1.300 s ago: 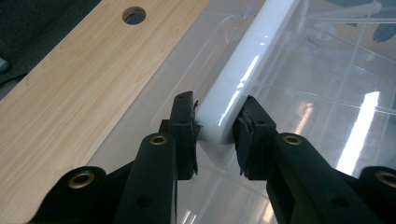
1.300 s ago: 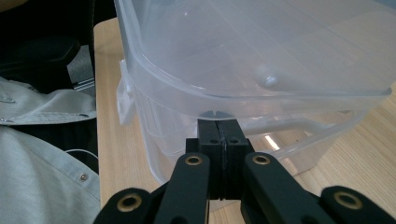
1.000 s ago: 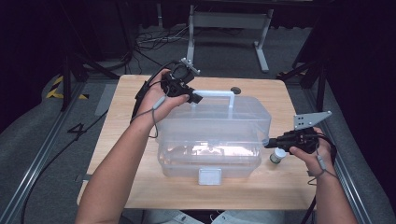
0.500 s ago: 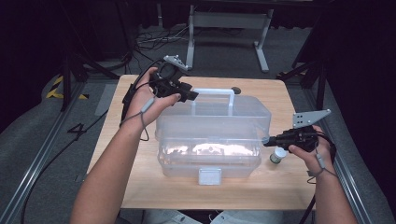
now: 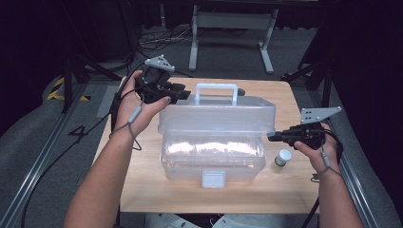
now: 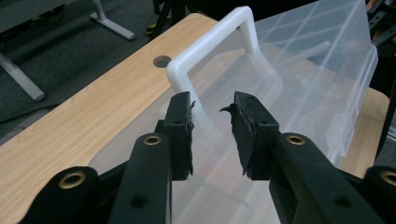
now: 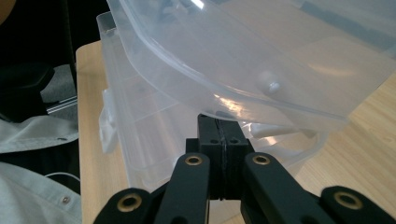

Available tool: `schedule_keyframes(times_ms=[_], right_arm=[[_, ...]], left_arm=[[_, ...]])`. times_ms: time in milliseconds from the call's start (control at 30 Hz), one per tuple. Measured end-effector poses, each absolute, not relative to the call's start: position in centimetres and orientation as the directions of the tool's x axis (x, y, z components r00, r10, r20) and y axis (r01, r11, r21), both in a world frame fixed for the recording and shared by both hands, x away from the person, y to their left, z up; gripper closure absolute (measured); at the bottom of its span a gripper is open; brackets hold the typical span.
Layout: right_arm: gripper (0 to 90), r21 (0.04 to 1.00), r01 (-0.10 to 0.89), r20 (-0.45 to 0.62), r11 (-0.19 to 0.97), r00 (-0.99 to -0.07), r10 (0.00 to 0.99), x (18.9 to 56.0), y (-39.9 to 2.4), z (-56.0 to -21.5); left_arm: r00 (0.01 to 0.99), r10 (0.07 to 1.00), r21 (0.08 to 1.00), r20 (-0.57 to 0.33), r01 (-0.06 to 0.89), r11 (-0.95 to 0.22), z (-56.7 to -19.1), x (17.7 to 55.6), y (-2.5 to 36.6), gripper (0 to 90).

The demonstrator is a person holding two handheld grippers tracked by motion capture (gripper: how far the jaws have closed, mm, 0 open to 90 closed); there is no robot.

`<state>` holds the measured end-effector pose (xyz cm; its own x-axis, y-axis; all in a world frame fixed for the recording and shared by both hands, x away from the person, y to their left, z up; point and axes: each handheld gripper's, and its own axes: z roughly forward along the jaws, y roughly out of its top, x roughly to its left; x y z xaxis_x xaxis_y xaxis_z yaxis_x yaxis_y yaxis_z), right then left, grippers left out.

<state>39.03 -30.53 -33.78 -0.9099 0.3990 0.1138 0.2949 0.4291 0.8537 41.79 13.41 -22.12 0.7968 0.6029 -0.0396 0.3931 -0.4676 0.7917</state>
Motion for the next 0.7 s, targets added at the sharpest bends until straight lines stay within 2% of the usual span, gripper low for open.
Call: schedule_keyframes(times_ms=[700], right_arm=[[90.0, 0.896, 0.269, 0.063, 0.354, -0.866, 0.496, 39.8, -29.5, -32.4]], left_arm=[[0.778, 0.628, 0.826, -0.016, 0.365, -0.43, -21.3, 37.9, 16.9, 79.9]])
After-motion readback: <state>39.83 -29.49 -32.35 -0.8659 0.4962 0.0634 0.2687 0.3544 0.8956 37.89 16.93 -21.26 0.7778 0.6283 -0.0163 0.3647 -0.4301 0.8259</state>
